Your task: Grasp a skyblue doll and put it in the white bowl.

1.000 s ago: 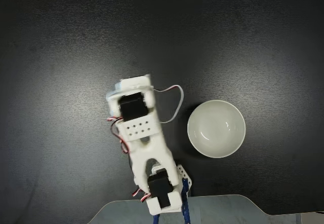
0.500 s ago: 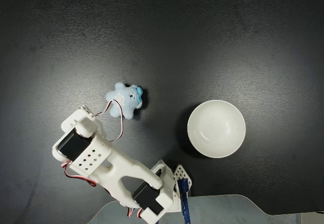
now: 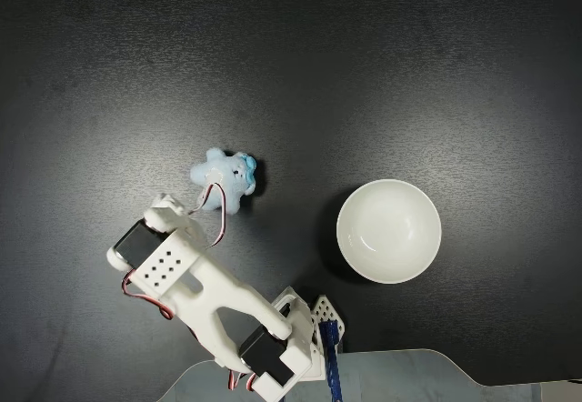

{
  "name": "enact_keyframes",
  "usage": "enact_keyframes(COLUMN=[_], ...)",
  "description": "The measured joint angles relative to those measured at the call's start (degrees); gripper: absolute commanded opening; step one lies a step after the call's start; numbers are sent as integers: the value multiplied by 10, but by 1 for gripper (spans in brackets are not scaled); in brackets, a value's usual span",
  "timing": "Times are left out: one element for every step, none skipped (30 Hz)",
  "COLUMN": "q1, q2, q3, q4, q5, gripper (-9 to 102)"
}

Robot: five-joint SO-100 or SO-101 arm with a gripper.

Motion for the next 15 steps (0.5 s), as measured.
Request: enact_keyframes(q1=[5, 11, 17, 22, 27, 33, 37, 43, 50, 59, 69, 80, 91, 101, 108], q2=[0, 0, 0, 0, 0, 0, 0, 0, 0, 0, 0, 0, 0, 0, 0], q3=[10, 13, 13, 13, 13, 13, 13, 13, 13, 13, 13, 13, 13, 13, 13], q4=[0, 0, 0, 0, 0, 0, 0, 0, 0, 0, 0, 0, 0, 0, 0], q5=[-3, -4, -4, -4, -4, -4, -4, -4, -4, -4, -5, -5, -5, -5, -5], gripper=[74, 76, 77, 77, 77, 77, 77, 77, 77, 77, 77, 77, 77, 77, 77])
